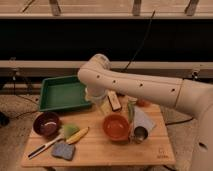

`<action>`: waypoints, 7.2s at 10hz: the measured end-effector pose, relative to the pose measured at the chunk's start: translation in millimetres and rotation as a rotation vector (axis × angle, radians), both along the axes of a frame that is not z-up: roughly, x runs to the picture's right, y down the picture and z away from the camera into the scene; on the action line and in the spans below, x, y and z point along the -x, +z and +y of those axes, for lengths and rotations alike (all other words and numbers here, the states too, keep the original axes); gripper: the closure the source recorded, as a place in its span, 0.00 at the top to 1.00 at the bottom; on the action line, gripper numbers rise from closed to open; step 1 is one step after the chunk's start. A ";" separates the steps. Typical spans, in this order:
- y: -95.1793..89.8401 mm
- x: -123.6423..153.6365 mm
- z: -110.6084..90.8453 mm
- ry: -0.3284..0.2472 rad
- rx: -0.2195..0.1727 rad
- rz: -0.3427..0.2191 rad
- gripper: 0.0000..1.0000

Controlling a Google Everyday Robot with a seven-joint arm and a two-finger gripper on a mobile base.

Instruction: Place sponge in red bowl

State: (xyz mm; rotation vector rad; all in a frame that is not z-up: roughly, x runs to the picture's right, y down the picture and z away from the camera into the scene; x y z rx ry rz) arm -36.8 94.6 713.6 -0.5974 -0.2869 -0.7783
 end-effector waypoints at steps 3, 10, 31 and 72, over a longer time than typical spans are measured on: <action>2.6 2.7 5.3 0.051 0.026 0.012 0.77; 9.5 75.3 7.6 0.371 0.156 0.164 0.77; -6.1 167.3 82.6 0.599 0.287 0.277 0.77; 25.1 204.7 233.8 0.638 0.305 0.499 0.23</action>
